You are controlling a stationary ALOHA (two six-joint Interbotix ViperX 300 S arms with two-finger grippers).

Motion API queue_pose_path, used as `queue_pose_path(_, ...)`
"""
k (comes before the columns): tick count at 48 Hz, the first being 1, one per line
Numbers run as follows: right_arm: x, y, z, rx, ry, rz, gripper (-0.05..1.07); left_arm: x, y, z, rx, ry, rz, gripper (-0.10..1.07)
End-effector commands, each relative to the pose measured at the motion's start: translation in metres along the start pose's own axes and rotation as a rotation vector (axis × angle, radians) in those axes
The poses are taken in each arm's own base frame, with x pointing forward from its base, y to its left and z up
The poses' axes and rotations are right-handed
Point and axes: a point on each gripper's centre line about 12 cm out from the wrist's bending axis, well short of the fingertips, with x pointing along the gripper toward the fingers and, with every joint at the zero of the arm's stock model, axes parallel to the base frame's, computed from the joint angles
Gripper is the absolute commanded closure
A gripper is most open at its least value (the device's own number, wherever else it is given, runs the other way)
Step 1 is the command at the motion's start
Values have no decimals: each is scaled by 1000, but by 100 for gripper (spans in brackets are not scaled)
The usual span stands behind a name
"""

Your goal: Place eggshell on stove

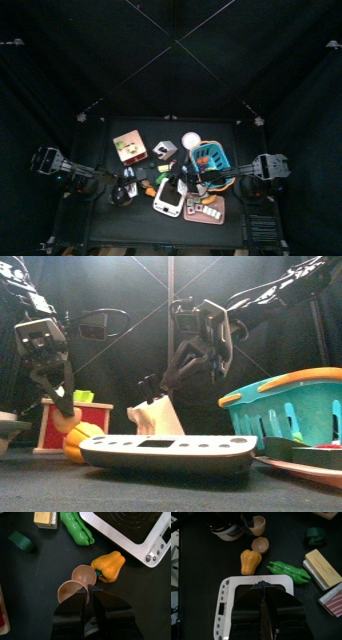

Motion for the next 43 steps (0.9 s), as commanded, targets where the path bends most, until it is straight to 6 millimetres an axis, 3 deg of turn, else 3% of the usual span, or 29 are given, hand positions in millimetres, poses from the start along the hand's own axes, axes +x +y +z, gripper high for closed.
queue_pose_path(1, -19, 8, 17, -11, -60, 27, 58, -6, -6, 12, 2, -42, -23, 42)
queue_pose_path(11, -47, 14, 21, -24, -107, 54, 58, -13, -19, 29, 27, -123, -85, 42)
queue_pose_path(19, -62, 16, 13, -62, -114, 76, 58, -16, -34, 51, 67, -230, -166, 42)
queue_pose_path(43, -91, 15, 0, -23, -133, 96, 58, 11, -68, 66, 108, -355, -379, 42)
